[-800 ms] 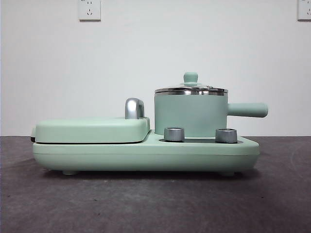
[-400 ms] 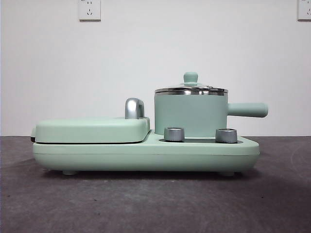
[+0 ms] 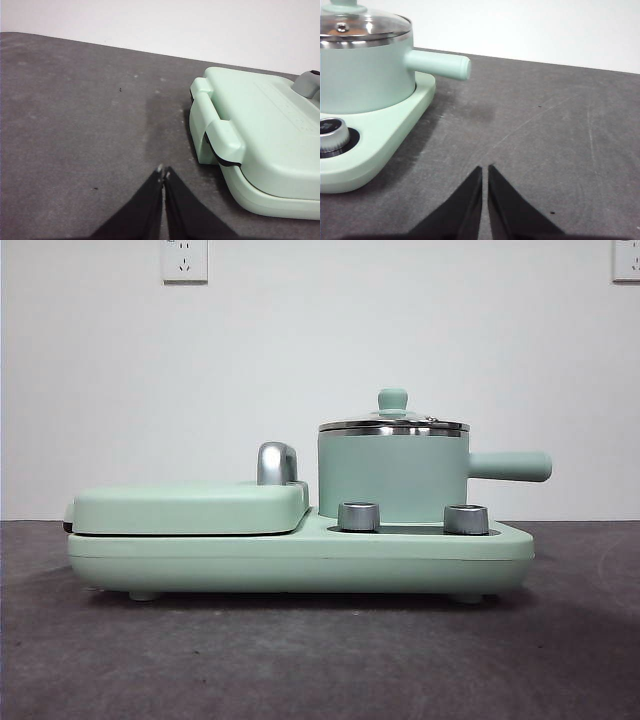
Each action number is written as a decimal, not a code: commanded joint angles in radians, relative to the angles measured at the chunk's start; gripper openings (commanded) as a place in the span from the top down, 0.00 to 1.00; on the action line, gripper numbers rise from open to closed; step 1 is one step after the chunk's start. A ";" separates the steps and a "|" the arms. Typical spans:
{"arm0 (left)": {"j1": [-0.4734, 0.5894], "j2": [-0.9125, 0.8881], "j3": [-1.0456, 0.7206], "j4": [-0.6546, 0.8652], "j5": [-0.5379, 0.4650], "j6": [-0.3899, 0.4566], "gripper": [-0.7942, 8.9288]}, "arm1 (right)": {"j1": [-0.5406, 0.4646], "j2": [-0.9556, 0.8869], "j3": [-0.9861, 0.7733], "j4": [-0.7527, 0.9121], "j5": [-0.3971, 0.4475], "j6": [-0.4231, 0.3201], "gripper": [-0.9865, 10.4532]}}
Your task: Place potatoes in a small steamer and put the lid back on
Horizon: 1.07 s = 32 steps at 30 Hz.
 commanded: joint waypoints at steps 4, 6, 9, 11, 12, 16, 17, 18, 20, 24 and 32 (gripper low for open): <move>0.001 -0.001 -0.019 0.011 0.002 -0.005 0.91 | -0.001 -0.003 -0.004 0.040 0.002 0.008 0.90; 0.001 -0.001 -0.019 0.011 0.002 -0.005 0.91 | -0.001 -0.003 -0.004 0.040 0.002 0.008 0.90; 0.001 -0.001 -0.019 0.010 0.002 -0.005 0.91 | -0.001 -0.003 -0.004 0.040 0.002 0.008 0.90; 0.001 -0.001 -0.019 0.011 0.002 -0.005 0.91 | -0.001 -0.003 -0.004 0.040 0.002 0.008 0.90; 0.001 -0.001 -0.019 0.010 0.002 -0.005 0.91 | -0.001 -0.003 -0.004 0.040 0.002 0.008 0.90; 0.001 -0.001 -0.019 0.010 0.002 -0.005 0.91 | -0.001 -0.003 -0.004 0.040 0.002 0.008 0.90; 0.001 -0.001 -0.019 0.011 0.002 -0.005 0.91 | -0.001 -0.003 -0.004 0.040 0.002 0.008 0.90; 0.001 -0.001 -0.019 0.011 0.002 -0.005 0.91 | -0.001 -0.003 -0.004 0.040 0.002 0.008 0.90; 0.001 -0.001 -0.019 0.011 0.002 -0.005 0.91 | -0.001 -0.003 -0.004 0.040 0.002 0.008 0.90; 0.001 -0.001 -0.019 0.011 0.002 -0.004 0.91 | -0.001 -0.003 -0.004 0.040 0.002 0.008 0.90; 0.001 -0.001 -0.019 0.011 0.002 -0.005 0.91 | -0.001 -0.003 -0.004 0.040 0.002 0.008 0.90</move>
